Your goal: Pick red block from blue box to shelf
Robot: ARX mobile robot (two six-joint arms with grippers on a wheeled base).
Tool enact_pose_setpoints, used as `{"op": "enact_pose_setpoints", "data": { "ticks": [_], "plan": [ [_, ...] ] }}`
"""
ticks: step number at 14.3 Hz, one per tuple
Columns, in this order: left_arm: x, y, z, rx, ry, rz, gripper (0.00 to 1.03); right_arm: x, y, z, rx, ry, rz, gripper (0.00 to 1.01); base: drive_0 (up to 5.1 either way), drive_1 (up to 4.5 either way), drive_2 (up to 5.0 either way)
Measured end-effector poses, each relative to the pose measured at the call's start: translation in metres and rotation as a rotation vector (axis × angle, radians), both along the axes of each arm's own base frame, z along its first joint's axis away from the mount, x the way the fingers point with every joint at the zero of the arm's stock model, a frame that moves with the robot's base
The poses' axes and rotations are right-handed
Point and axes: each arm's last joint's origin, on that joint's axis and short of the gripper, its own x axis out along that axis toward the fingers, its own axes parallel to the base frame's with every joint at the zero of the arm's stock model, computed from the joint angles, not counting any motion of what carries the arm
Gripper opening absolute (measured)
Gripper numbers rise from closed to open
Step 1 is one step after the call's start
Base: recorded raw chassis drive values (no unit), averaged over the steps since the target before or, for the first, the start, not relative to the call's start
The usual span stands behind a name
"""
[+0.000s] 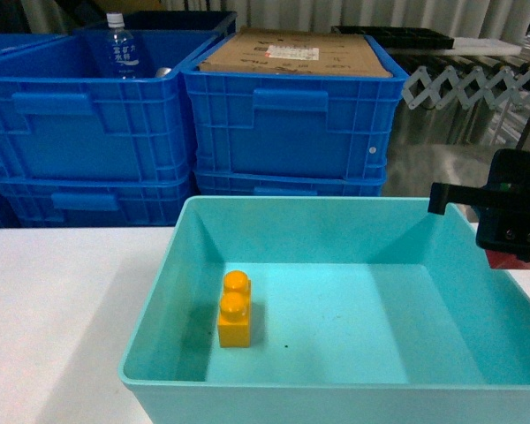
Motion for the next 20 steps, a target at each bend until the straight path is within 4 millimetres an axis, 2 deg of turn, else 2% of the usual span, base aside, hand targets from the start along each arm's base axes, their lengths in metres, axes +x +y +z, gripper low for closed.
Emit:
{"op": "enact_pose_setpoints", "data": {
  "ticks": [2, 3, 20],
  "plan": [
    [0.0, 0.0, 0.0, 0.0, 0.0, 0.0, 0.98, 0.01, 0.0, -0.02, -0.014, 0.038, -0.006, 0.27, 0.0, 0.0, 0.0],
    [0.0, 0.0, 0.0, 0.0, 0.0, 0.0, 0.98, 0.012, 0.0, -0.024, -0.023, 0.05, -0.008, 0.27, 0.0, 0.0, 0.0],
    [0.0, 0.0, 0.0, 0.0, 0.0, 0.0, 0.98, 0.023, 0.011, -0.019, -0.006, 0.027, 0.035, 0.27, 0.0, 0.0, 0.0]
  ]
}}
